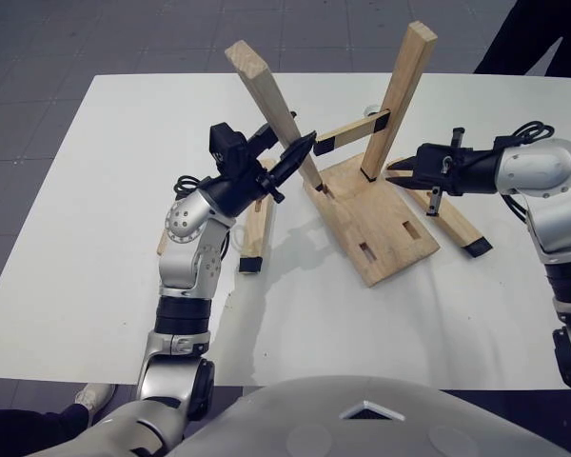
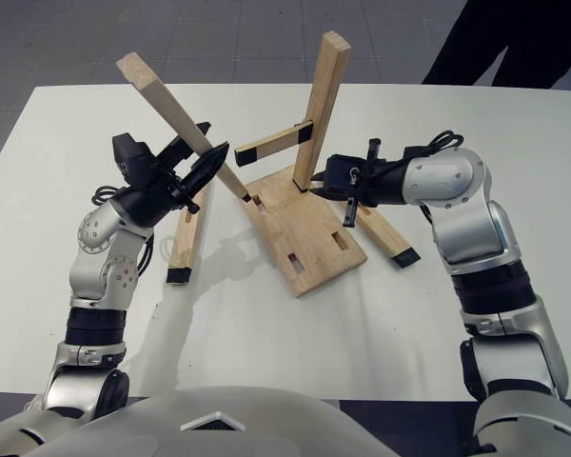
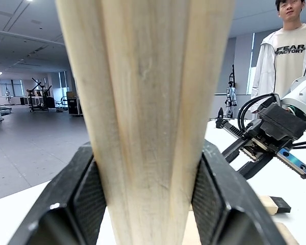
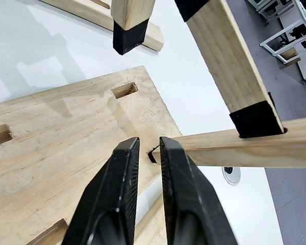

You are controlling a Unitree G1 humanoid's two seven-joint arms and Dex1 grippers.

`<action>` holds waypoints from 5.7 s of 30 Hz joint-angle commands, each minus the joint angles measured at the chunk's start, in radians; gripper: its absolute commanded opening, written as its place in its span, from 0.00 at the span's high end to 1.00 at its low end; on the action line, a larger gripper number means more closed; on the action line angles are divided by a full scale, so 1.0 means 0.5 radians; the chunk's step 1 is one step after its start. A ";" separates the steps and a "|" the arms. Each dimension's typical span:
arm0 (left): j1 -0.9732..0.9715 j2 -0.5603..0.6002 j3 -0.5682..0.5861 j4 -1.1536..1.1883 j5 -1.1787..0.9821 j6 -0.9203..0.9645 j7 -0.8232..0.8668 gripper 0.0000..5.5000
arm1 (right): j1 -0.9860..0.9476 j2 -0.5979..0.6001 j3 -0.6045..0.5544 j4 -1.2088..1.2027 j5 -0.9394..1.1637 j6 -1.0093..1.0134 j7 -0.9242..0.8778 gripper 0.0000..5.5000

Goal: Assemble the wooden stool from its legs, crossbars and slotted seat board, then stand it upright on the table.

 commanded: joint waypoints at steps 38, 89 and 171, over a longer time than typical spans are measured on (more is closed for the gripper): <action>-0.134 -0.115 -0.034 0.391 0.113 -0.428 -0.024 0.63 | 0.443 -0.038 0.335 -0.293 -0.043 0.037 0.079 0.87; 0.033 -0.221 -0.100 0.289 0.141 -0.484 0.067 0.63 | -0.248 0.032 0.072 0.052 0.342 0.268 0.305 0.87; -0.158 -0.042 -0.087 0.572 0.151 -0.357 -0.170 0.63 | 0.154 -0.046 0.013 -0.355 0.398 0.558 0.051 0.87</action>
